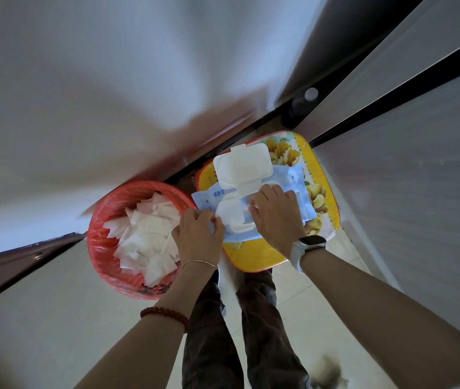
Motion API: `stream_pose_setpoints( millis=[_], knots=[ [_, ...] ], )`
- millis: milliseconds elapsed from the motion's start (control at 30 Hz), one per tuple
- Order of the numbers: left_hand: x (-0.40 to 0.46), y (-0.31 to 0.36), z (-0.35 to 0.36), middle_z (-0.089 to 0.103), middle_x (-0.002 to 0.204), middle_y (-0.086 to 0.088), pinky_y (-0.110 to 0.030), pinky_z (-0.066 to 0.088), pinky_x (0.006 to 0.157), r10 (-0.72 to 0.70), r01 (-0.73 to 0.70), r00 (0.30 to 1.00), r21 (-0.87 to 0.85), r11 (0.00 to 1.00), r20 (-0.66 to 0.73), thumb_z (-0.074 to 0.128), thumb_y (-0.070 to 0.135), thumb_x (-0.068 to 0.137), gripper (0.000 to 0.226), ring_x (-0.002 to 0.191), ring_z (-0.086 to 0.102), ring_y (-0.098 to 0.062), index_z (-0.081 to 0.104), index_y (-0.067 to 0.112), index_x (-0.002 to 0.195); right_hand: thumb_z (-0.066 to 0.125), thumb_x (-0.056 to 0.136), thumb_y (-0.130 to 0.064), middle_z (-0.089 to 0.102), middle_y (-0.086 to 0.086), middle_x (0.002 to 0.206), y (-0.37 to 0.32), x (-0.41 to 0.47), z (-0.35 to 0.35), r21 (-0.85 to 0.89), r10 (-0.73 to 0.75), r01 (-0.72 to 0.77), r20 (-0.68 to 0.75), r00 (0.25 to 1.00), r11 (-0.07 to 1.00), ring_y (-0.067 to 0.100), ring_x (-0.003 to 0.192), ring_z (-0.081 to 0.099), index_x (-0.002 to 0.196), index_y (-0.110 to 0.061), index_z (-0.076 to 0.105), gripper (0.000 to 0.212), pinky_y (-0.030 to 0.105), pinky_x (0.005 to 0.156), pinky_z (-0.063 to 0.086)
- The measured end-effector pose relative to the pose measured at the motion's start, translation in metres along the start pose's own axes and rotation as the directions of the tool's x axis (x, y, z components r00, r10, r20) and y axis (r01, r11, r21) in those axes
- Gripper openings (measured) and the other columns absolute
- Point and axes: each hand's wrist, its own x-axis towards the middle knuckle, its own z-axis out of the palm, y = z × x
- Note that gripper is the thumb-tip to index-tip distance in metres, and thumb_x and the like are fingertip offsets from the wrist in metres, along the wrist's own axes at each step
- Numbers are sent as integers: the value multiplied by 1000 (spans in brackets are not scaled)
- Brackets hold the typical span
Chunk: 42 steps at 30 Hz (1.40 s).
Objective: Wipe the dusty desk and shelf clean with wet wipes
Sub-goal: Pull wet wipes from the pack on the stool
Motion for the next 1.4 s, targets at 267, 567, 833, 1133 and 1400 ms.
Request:
stream_pose_setpoints(
  millis=[267, 567, 833, 1133, 1400],
  knots=[
    [-1, 1, 3, 50, 100, -14, -38, 30, 90, -8, 8, 1000, -7, 1000, 2, 54, 18, 86, 16, 99, 49, -30, 61, 5, 93, 73, 69, -21, 50, 4, 60, 0, 4, -3, -53, -62, 65, 68, 996, 996, 21, 51, 47, 61, -12, 55, 22, 28, 51, 23],
    [0, 0, 3, 50, 100, -14, -39, 30, 91, -17, 17, 1000, -2, 1000, 8, 53, 19, 87, 16, 100, 49, -30, 60, 5, 92, 62, 65, -9, 48, 4, 58, -1, 8, -1, -135, -177, 183, 52, 983, 974, 20, 49, 44, 61, -12, 52, 12, 27, 50, 28],
    [-1, 2, 1, 50, 101, -13, -38, 28, 92, -22, 22, 1000, -26, 999, 8, 52, 18, 87, 17, 101, 49, -28, 61, 5, 93, 36, 82, -10, 47, 9, 63, 15, -2, -9, 136, -235, 229, 29, 972, 964, 23, 51, 41, 67, -8, 48, 20, 30, 50, 25],
    [0, 8, 0, 51, 101, -12, -39, 30, 91, -20, 20, 1000, -38, 999, 0, 53, 19, 86, 14, 97, 51, -29, 60, 7, 91, 49, 87, -23, 53, 13, 99, 32, -15, -35, 533, -137, -22, 257, 956, 846, 22, 87, 48, 110, -2, 52, 31, 32, 70, 42],
    [0, 7, -1, 50, 97, -10, -38, 30, 90, 9, -9, 1000, -38, 999, -3, 54, 19, 86, 12, 96, 50, -27, 60, 8, 87, 58, 82, -7, 58, 13, 77, 10, -4, -30, 444, -23, -47, 151, 988, 895, 33, 70, 53, 78, -6, 57, 4, 43, 54, 44]
  ],
)
